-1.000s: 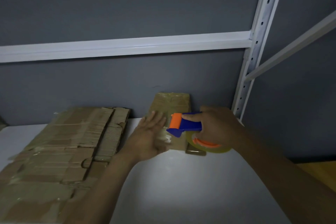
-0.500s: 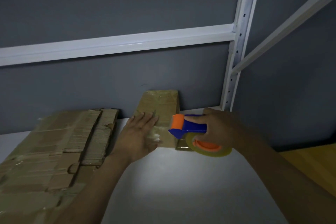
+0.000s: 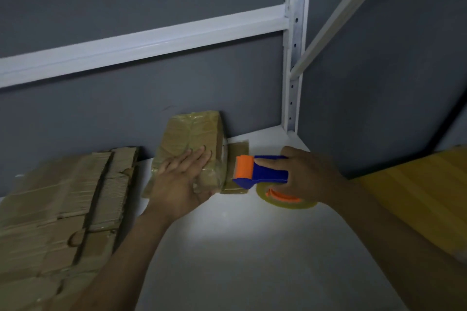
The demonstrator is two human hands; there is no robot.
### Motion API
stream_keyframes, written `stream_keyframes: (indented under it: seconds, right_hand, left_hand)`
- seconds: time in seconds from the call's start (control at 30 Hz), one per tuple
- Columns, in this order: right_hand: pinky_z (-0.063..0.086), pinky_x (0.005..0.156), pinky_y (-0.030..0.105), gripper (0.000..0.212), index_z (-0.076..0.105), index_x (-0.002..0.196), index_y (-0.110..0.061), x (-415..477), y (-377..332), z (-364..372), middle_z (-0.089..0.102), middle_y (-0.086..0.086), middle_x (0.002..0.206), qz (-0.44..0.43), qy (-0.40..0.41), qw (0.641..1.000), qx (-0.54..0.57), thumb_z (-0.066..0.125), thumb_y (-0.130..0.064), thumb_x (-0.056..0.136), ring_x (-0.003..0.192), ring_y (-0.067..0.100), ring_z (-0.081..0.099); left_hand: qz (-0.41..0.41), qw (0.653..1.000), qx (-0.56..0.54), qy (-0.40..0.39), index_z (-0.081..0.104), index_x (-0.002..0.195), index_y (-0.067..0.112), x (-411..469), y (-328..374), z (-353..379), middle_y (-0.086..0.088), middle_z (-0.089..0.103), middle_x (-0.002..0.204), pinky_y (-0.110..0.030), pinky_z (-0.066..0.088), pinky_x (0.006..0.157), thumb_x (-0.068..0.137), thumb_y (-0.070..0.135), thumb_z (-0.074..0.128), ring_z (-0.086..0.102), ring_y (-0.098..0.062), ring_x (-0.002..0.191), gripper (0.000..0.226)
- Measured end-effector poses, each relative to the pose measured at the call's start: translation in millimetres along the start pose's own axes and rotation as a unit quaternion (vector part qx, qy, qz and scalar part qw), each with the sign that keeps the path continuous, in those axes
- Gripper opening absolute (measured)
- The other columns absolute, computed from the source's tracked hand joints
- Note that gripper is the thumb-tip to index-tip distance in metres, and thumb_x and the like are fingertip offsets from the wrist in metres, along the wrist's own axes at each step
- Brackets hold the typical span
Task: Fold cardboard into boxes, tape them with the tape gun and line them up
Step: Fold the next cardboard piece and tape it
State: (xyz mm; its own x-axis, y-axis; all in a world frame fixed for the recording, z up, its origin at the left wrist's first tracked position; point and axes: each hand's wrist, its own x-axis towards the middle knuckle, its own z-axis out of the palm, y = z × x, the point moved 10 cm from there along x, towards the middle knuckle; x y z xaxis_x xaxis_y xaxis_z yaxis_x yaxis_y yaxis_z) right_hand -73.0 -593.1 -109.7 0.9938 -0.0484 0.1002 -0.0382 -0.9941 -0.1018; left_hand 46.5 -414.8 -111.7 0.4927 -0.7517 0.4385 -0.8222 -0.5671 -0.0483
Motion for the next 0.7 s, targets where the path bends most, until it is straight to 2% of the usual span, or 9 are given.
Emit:
stream_keyframes:
  seconds: [0.1, 0.2, 0.33, 0.47, 0.53, 0.6, 0.67, 0.7]
  right_hand:
    - [0.042, 0.085, 0.023, 0.073, 0.016, 0.150, -0.038, -10, 0, 4, 0.044, 0.001, 0.131, 0.005, 0.012, 0.999, -0.031, 0.052, -0.057, 0.089, 0.115, 0.017, 0.049]
    - [0.046, 0.088, 0.029, 0.067, 0.024, 0.148, -0.033, 0, -29, 3, 0.047, 0.007, 0.128, -0.017, 0.043, 0.997, -0.068, 0.054, -0.051, 0.091, 0.111, 0.022, 0.052]
    - [0.046, 0.084, 0.032, 0.062, 0.036, 0.141, -0.026, 16, -52, 13, 0.049, 0.010, 0.125, -0.006, 0.023, 0.994, -0.106, 0.062, -0.041, 0.087, 0.106, 0.026, 0.055]
    - [0.039, 0.071, 0.028, 0.040, 0.053, 0.126, -0.026, 31, -38, 2, 0.054, 0.006, 0.101, 0.046, 0.035, 0.995, -0.082, 0.058, -0.034, 0.087, 0.087, 0.022, 0.054]
    - [0.041, 0.073, 0.028, 0.039, 0.057, 0.123, -0.030, 33, -21, 0, 0.058, 0.001, 0.098, 0.062, 0.028, 0.997, -0.030, 0.059, -0.035, 0.084, 0.087, 0.019, 0.056]
    - [0.048, 0.082, 0.031, 0.051, 0.054, 0.129, -0.039, 29, 7, 9, 0.063, -0.004, 0.111, 0.112, 0.010, 0.990, 0.083, 0.065, -0.039, 0.080, 0.097, 0.018, 0.059]
    - [0.052, 0.087, 0.033, 0.063, 0.049, 0.127, -0.055, 18, 30, 23, 0.063, -0.014, 0.118, 0.177, -0.013, 0.956, 0.233, 0.072, -0.045, 0.069, 0.101, 0.013, 0.060]
    - [0.053, 0.086, 0.031, 0.061, 0.052, 0.120, -0.059, 13, 37, 29, 0.064, -0.018, 0.113, 0.194, -0.020, 0.930, 0.311, 0.075, -0.044, 0.066, 0.099, 0.009, 0.061]
  left_hand:
    - [-0.011, 1.000, -0.006, -0.020, 0.047, 0.142, 0.026, 2, -1, 2, 0.007, 0.044, 0.148, -0.043, 0.037, 0.103, 0.073, 0.072, 0.044, 0.047, -0.020, 0.132, 0.083]
    - [-0.023, 0.999, -0.005, -0.044, 0.042, 0.146, 0.029, 1, -3, 5, 0.010, 0.039, 0.151, -0.039, 0.030, 0.105, 0.073, 0.073, 0.043, 0.041, -0.018, 0.136, 0.085]
    - [-0.020, 0.998, 0.003, -0.056, 0.037, 0.148, 0.030, -6, 1, 8, 0.012, 0.035, 0.153, -0.038, 0.030, 0.105, 0.073, 0.069, 0.047, 0.038, -0.017, 0.139, 0.085]
    - [-0.043, 0.996, -0.009, -0.072, 0.036, 0.148, 0.030, -6, -1, 7, 0.012, 0.035, 0.153, -0.038, 0.030, 0.107, 0.070, 0.068, 0.048, 0.036, -0.015, 0.139, 0.087]
    - [-0.038, 0.996, -0.016, -0.078, 0.036, 0.148, 0.029, -6, -1, 5, 0.011, 0.034, 0.153, -0.039, 0.030, 0.108, 0.071, 0.066, 0.047, 0.035, -0.015, 0.140, 0.086]
    - [-0.028, 0.997, -0.032, -0.071, 0.033, 0.149, 0.030, -3, 0, 2, 0.013, 0.029, 0.154, -0.039, 0.027, 0.109, 0.076, 0.060, 0.050, 0.033, -0.016, 0.141, 0.080]
    - [-0.029, 0.996, -0.043, -0.076, 0.025, 0.150, 0.033, 1, 0, 3, 0.017, 0.021, 0.155, -0.038, 0.020, 0.113, 0.085, 0.046, 0.060, 0.025, -0.015, 0.145, 0.075]
    - [-0.032, 0.995, -0.048, -0.082, 0.021, 0.151, 0.034, 3, 0, 5, 0.017, 0.021, 0.155, -0.037, 0.017, 0.114, 0.088, 0.040, 0.063, 0.023, -0.015, 0.145, 0.076]
